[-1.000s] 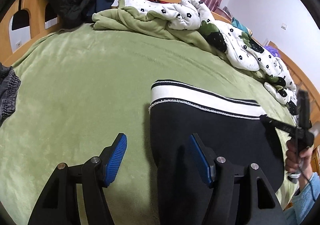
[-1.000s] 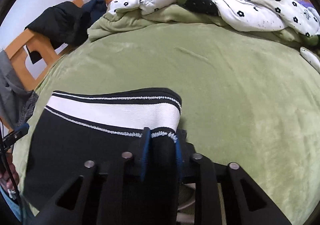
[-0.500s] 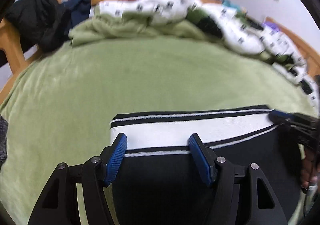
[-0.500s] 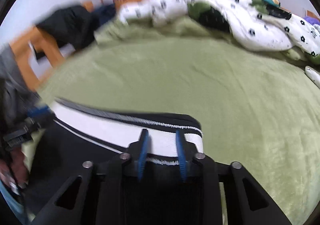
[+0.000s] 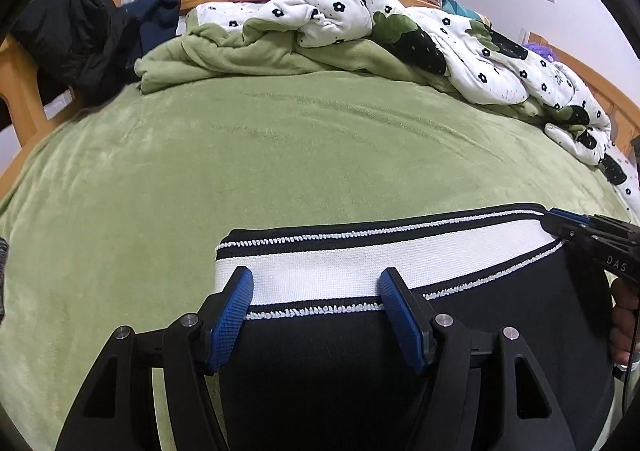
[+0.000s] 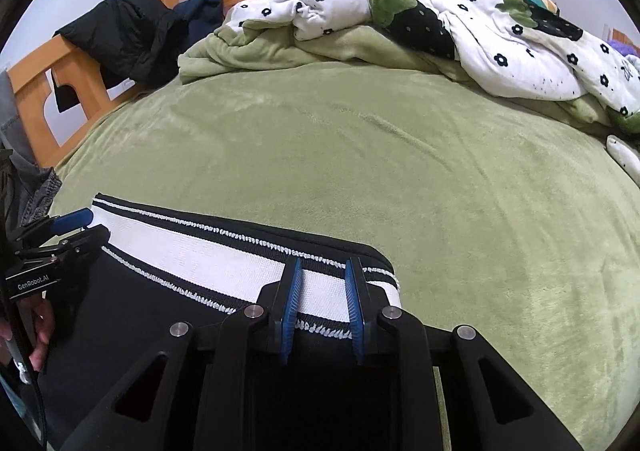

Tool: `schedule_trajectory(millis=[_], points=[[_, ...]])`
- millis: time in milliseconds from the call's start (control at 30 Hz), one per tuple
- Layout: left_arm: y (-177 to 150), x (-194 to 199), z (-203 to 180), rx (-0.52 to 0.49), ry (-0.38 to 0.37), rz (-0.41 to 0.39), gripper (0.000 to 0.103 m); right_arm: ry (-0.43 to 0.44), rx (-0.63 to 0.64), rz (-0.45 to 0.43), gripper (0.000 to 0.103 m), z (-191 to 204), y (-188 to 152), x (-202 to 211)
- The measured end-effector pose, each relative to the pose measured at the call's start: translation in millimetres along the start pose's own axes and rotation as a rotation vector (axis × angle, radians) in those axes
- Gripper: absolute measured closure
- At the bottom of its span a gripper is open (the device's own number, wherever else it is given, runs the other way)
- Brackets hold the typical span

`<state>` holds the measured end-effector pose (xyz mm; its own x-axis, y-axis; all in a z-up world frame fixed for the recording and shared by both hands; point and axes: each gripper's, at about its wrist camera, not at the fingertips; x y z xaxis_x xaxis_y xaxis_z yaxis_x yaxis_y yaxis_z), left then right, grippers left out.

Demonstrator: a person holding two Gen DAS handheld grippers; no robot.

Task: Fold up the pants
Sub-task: 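Lift the waistband and fold it over the pants bundle, release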

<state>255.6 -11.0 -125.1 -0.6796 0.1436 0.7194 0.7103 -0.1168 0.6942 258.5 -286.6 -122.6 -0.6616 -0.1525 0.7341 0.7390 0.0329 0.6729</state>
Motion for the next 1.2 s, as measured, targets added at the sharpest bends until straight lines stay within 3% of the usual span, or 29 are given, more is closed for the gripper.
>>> schedule_trajectory(millis=[500, 933, 1200], points=[[-3, -6, -4, -0.017, 0.015, -0.002, 0.038, -0.006, 0.007, -0.010, 0.082, 0, -1, 1], [-4, -11, 3, 0.004, -0.049, 0.007, 0.031, -0.009, 0.011, -0.014, 0.081, 1, -2, 2], [-5, -11, 0, -0.004, -0.049, 0.008, 0.029, -0.017, 0.012, -0.011, 0.081, 2, 0, 1]])
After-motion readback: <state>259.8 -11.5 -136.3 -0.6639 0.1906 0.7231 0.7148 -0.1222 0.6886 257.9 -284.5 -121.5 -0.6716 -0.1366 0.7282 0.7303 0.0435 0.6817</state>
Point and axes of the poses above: each gripper's, at about its wrist camera, not at the fingertips, and x roughly against the way its jaws point, z to its left, y to its top, and after that the axes turned 1 degree about -x, right-handed
